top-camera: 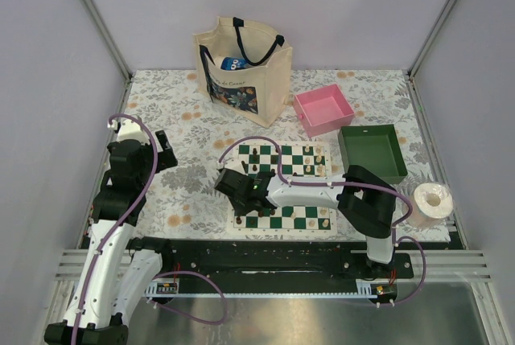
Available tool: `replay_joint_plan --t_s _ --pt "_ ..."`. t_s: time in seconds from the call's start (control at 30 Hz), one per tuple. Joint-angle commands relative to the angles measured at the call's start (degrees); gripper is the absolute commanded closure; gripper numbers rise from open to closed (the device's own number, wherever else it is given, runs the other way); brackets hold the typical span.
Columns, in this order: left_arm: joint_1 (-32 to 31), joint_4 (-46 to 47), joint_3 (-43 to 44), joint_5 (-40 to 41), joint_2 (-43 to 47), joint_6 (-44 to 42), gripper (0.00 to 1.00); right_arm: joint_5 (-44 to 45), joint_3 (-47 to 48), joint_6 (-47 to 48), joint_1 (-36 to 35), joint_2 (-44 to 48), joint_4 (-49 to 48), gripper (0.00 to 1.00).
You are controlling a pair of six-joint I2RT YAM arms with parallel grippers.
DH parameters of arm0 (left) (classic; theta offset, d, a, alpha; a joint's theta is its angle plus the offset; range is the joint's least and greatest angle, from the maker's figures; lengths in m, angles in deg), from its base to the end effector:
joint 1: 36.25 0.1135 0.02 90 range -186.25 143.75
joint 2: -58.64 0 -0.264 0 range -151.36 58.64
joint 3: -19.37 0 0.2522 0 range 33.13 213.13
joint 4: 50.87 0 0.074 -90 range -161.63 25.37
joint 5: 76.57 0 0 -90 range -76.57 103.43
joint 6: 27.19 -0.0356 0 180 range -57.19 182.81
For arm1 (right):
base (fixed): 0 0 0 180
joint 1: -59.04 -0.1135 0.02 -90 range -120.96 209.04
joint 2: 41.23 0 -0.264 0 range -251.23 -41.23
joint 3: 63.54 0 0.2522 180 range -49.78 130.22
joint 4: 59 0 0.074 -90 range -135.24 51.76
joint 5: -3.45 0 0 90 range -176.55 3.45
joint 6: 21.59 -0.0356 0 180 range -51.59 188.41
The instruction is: Set up the chess pieces on the board
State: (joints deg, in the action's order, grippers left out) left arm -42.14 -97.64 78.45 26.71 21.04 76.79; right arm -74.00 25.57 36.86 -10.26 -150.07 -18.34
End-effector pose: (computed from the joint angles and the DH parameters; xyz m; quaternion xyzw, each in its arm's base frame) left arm 0.1438 -0.0066 0.3205 -0.1209 0.8326 0.0045 0.5405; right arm 0.1473 0.3681 0.1837 -0.2845 0.9184 0.1285 0.2433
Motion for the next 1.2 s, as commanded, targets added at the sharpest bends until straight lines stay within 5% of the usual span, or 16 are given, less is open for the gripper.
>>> replay_joint_plan --t_s 0.0,1.17 --pt "0.27 1.64 0.56 -0.01 0.34 0.17 0.01 0.71 1.99 0.44 -0.49 -0.5 0.53 0.73" --pt "0.27 1.64 0.56 0.26 0.87 0.08 0.01 -1.48 10.7 5.71 3.55 -5.34 4.57 0.58"
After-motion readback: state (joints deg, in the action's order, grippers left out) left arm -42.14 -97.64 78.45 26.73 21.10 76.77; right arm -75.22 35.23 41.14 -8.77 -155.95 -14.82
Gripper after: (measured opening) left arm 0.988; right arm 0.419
